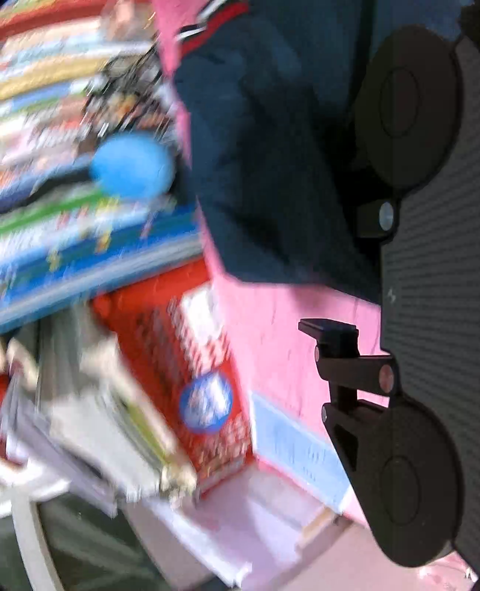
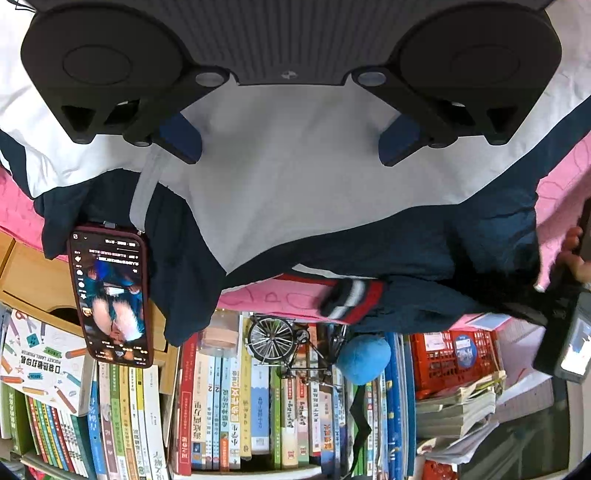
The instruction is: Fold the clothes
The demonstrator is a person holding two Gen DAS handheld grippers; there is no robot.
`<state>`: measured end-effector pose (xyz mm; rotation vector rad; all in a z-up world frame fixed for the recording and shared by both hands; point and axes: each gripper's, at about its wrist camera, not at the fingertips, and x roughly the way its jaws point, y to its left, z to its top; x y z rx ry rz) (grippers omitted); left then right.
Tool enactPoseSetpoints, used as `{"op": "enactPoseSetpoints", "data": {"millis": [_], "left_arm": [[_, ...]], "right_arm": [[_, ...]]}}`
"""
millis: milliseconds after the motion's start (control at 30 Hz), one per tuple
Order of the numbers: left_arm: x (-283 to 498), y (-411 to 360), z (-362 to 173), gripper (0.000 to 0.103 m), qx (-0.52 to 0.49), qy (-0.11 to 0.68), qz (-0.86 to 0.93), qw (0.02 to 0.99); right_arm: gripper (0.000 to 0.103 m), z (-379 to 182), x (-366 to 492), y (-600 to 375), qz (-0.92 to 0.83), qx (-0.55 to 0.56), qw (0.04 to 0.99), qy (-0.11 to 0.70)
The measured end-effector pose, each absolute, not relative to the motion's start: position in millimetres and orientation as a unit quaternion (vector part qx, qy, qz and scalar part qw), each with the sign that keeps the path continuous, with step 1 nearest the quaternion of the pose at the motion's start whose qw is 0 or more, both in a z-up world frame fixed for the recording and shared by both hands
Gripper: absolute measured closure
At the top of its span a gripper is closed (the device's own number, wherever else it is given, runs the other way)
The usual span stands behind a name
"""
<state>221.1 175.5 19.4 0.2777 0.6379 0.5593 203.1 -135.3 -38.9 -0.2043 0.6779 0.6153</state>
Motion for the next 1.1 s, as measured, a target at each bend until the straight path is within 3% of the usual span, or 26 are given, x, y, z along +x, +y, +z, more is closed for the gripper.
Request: {"op": "enactPoseSetpoints", "data": {"millis": [133,300,400,433,467,500,533,800,900,1100], "left_arm": [[200,220,44,0.082,0.105,0.292,0.306,0.9],[186,259,30,0.08,0.096,0.329,0.372,0.863],[178,272,16,0.066,0.063,0.369,0.376,0.848],[175,271,14,0.057,0.058,0.377,0.369,0.848],[172,270,12,0.047,0.054,0.384,0.362,0.848],[165,264,14,0.025,0.048,0.381,0.346,0.856],[155,256,19,0.015,0.046,0.369,0.323,0.87],[80,169,57,0.014,0.059,0.288,0.152,0.944],[61,127,55,0.014,0.065,0.284,0.069,0.954],[39,67,33,0.014,0.084,0.317,-0.025,0.945]], "right_arm": [[0.002,-29,195,-133,0.283,-0.126,0.897,0.315],[0.001,-12,186,-141,0.317,-0.115,0.884,0.324],[0.0,-16,183,-143,0.322,-0.125,0.874,0.341],[0.0,-20,180,-142,0.316,-0.141,0.874,0.341],[0.0,-24,178,-142,0.311,-0.153,0.874,0.339],[0.0,-27,176,-146,0.31,-0.149,0.878,0.332],[0.0,-27,174,-150,0.305,-0.144,0.88,0.334],[0.0,-25,156,-240,0.233,-0.08,0.893,0.378],[0.001,-36,155,-293,0.157,-0.101,0.911,0.368],[0.006,-10,126,-369,0.057,-0.009,0.933,0.356]]}}
